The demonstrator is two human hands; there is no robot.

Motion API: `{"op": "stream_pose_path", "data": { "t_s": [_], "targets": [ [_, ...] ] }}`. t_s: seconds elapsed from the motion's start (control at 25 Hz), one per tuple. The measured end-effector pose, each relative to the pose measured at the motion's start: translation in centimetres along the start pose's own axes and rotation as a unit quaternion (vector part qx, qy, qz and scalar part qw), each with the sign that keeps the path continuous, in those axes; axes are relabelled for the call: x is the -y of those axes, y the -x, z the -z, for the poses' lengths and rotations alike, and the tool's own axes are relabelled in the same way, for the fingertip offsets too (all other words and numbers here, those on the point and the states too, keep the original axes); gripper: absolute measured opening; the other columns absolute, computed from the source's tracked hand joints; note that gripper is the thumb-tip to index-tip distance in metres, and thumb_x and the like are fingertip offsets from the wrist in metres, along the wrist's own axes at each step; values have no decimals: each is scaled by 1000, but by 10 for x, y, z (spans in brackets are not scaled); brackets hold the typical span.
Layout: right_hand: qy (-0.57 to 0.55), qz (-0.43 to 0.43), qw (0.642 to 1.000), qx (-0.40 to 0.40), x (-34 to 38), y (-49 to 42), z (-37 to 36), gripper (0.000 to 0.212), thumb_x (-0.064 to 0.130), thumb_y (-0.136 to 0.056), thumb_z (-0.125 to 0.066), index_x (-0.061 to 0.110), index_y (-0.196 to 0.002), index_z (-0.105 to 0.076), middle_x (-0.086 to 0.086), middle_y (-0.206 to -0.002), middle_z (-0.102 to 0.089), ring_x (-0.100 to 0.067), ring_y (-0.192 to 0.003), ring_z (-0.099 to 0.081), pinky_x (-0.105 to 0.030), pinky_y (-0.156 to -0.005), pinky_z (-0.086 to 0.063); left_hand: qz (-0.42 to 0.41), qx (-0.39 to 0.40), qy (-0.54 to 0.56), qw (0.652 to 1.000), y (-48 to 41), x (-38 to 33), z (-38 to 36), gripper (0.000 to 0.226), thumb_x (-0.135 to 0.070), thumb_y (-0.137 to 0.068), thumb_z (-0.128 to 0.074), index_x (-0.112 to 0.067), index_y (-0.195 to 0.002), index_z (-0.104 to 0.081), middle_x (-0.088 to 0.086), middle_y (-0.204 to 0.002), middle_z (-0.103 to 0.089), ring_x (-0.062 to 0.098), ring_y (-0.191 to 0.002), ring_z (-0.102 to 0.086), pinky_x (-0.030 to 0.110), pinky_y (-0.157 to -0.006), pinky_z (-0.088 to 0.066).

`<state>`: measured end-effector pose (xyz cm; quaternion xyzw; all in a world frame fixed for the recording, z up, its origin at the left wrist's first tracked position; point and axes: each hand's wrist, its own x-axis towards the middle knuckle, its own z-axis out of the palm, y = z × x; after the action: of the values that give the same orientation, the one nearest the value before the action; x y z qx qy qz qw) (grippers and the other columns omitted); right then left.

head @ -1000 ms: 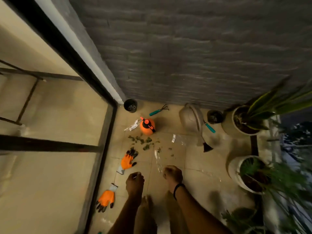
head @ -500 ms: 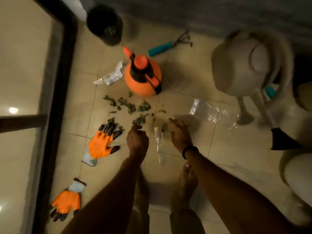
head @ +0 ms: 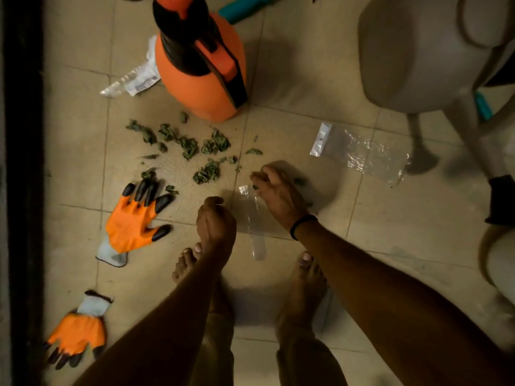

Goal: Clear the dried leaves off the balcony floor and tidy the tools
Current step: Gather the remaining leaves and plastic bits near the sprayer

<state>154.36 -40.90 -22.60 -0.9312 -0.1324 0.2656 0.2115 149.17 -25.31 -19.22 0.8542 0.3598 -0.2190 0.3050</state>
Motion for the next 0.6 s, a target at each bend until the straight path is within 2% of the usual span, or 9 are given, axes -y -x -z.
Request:
{"op": "stream_pose_path", "data": {
  "t_s": [0.12, 0.2, 0.24, 0.32, 0.4, 0.48, 0.52, 0.6],
  "targets": [
    [-50, -11, 998, -35, 9, -6, -4, 23, 4, -94, -52, 10, -114, -64, -10, -118, -55, -27, -108, -52, -42, -89, -52, -8, -3, 2, 1000, 3, -12, -5, 25, -12, -98, -49, -17, -120, -60, 8, -105, -69, 25, -93, -66, 46, -80, -58],
    [-106, -64, 992, -38, 12, -3, -2, 19, 6, -98, -47, 8, -109, -63, -9, -113, -55, -21, -102, -51, -31, -88, -48, -15, 1, 7, 1000, 2, -21, -5, 25, -12, -98, -50, -16, -121, -60, 7, -107, -69, 23, -94, -65, 43, -81, -57],
    [-141, -106, 982, -68, 14, 3, -1, 17, 7, -98, -49, 7, -105, -64, -9, -108, -57, -19, -98, -52, -24, -85, -44, -21, 4, 6, 1000, 4, -27, -5, 26, -11, -98, -50, -14, -122, -60, 7, -109, -69, 22, -97, -64, 41, -82, -57],
    [-236, -195, 937, -166, 17, 19, -1, 7, 6, -93, -59, 7, -88, -65, -6, -92, -58, -15, -86, -52, -18, -75, -41, -41, 6, 8, 999, 7, -36, -6, 26, -10, -99, -49, -13, -123, -60, 6, -111, -67, 19, -99, -63, 39, -83, -57],
    [-302, -278, 882, -233, 12, 41, -2, 9, 1, -86, -64, 8, -80, -61, -4, -82, -57, -12, -78, -50, -17, -69, -40, -68, 13, 2, 998, 9, -43, -12, 25, -9, -100, -48, -12, -122, -60, 7, -112, -67, 17, -97, -62, 36, -80, -56],
    [-323, -320, 850, -266, 1, 60, -4, 9, 0, -84, -66, 8, -85, -62, -5, -84, -61, -15, -79, -55, -27, -69, -48, -109, 21, -6, 994, 10, -47, -19, 25, -8, -100, -47, -11, -121, -61, 8, -111, -67, 16, -95, -61, 30, -76, -53],
    [-317, -320, 848, -280, -6, 64, -2, 9, 1, -85, -66, 8, -91, -63, -6, -87, -63, -16, -82, -58, -32, -72, -53, -130, 25, -9, 991, 10, -48, -23, 25, -8, -100, -47, -10, -120, -61, 9, -111, -67, 17, -95, -61, 27, -74, -50],
    [-278, -283, 874, -281, -20, 65, -1, 22, 3, -91, -63, 7, -113, -65, -8, -104, -64, -15, -96, -59, -31, -83, -56, -154, 28, -16, 988, 10, -51, -31, 25, -8, -101, -47, -9, -122, -60, 9, -112, -66, 17, -96, -61, 21, -72, -45]
  ]
}}
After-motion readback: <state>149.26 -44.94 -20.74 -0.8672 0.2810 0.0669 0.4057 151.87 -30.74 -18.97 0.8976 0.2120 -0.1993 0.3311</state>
